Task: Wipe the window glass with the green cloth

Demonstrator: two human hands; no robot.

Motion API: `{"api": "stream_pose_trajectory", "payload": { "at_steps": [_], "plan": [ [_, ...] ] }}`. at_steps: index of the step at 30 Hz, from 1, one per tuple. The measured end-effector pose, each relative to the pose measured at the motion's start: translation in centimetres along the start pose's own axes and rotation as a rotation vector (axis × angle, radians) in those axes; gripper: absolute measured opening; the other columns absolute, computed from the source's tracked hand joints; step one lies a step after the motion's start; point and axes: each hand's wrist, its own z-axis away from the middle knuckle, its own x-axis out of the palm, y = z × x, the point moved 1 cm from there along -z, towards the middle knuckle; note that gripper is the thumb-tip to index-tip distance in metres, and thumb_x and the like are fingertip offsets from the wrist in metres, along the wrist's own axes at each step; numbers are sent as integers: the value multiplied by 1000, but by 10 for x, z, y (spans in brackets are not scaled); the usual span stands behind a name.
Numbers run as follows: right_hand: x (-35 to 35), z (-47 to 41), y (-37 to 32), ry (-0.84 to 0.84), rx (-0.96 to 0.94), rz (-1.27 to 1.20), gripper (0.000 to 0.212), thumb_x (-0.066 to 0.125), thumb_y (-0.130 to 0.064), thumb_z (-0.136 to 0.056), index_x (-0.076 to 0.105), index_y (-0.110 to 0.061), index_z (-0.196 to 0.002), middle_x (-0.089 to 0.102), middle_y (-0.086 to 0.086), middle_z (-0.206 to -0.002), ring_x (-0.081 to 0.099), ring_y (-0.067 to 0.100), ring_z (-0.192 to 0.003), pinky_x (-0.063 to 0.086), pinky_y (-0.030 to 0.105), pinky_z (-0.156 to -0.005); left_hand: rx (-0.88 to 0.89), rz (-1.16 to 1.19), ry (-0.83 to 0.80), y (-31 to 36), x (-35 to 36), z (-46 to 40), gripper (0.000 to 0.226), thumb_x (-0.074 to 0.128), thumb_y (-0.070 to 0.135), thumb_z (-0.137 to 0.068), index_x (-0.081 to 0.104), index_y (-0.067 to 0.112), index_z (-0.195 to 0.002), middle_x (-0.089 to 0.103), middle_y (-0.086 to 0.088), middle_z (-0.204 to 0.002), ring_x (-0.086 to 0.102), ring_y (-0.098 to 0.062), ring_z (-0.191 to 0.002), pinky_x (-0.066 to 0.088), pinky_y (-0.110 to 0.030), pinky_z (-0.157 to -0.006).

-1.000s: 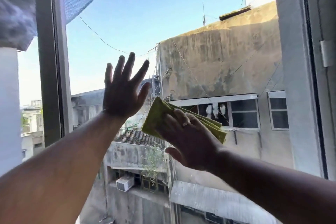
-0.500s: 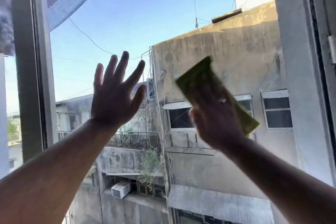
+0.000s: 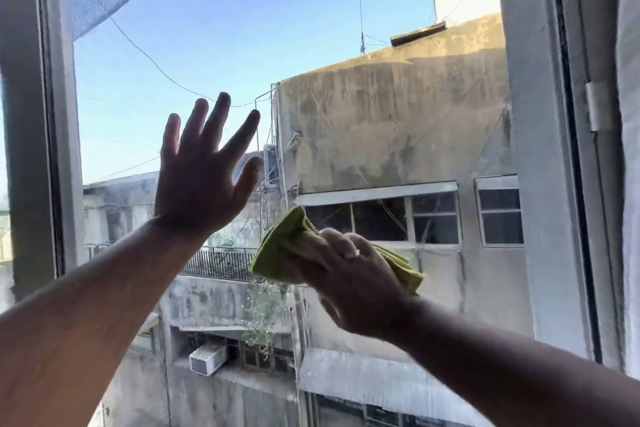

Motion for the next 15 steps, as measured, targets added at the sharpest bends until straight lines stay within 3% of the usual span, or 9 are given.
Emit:
{"api": "stream_pose_trajectory", "payload": {
  "at_steps": [2,4,6,7,8,10,12,14,15],
  "plan": [
    [-6,0,30,27,18,119,69,57,-25,-80,43,-23,-147,42,1,-148,50,21,-110,37,35,-87,-2,8,-3,1,0,1,61,20,55,-102,28,29,-156,23,-15,-166,24,-37,-152,17,-57,-122],
    [-18,1,78,135,360,209,65,58,-21,-84,46,-17,-147,49,12,-150,53,31,-125,37,42,-101,-12,15,2,1,0,2,60,23,54,-101,29,29,-156,23,-14,-166,24,-37,-152,17,-58,-122],
    [-25,8,100,244,648,151,58,50,-20,-94,42,-11,-151,40,18,-157,35,37,-147,26,52,-121,-9,19,10,1,1,2,60,24,54,-101,29,30,-156,23,-14,-166,24,-37,-152,16,-57,-122],
    [-20,13,93,262,671,102,59,46,-21,-96,37,-8,-153,33,18,-161,24,36,-152,21,54,-124,-7,22,13,1,2,2,60,24,54,-101,30,30,-156,23,-14,-166,24,-37,-152,16,-57,-122],
    [-10,21,77,246,604,79,63,46,-22,-96,30,-8,-155,27,17,-163,17,34,-154,18,54,-125,-8,25,15,1,2,2,60,23,54,-101,29,30,-156,23,-14,-166,24,-37,-152,16,-57,-122],
    [12,48,34,76,200,111,72,50,-25,-94,20,-9,-158,22,15,-165,13,28,-156,16,51,-127,-5,21,15,0,3,3,61,22,54,-102,29,29,-156,22,-15,-166,23,-37,-152,15,-57,-122],
    [14,80,33,-146,-174,187,70,47,-31,-95,21,-11,-157,22,13,-163,18,28,-155,18,47,-127,5,18,18,0,3,5,60,23,53,-102,31,27,-156,23,-16,-166,23,-38,-152,16,-58,-122],
    [2,90,72,-119,-206,220,63,46,-29,-96,30,-8,-153,28,15,-159,26,29,-151,24,48,-125,8,13,21,1,5,6,61,24,52,-101,30,24,-156,22,-17,-166,23,-39,-152,17,-59,-121],
    [-7,89,94,-43,-48,175,60,46,-25,-95,34,-5,-151,32,17,-157,28,32,-150,26,50,-124,9,9,15,2,6,7,63,24,53,-101,29,24,-156,21,-18,-166,22,-39,-152,16,-59,-121]
  ]
}}
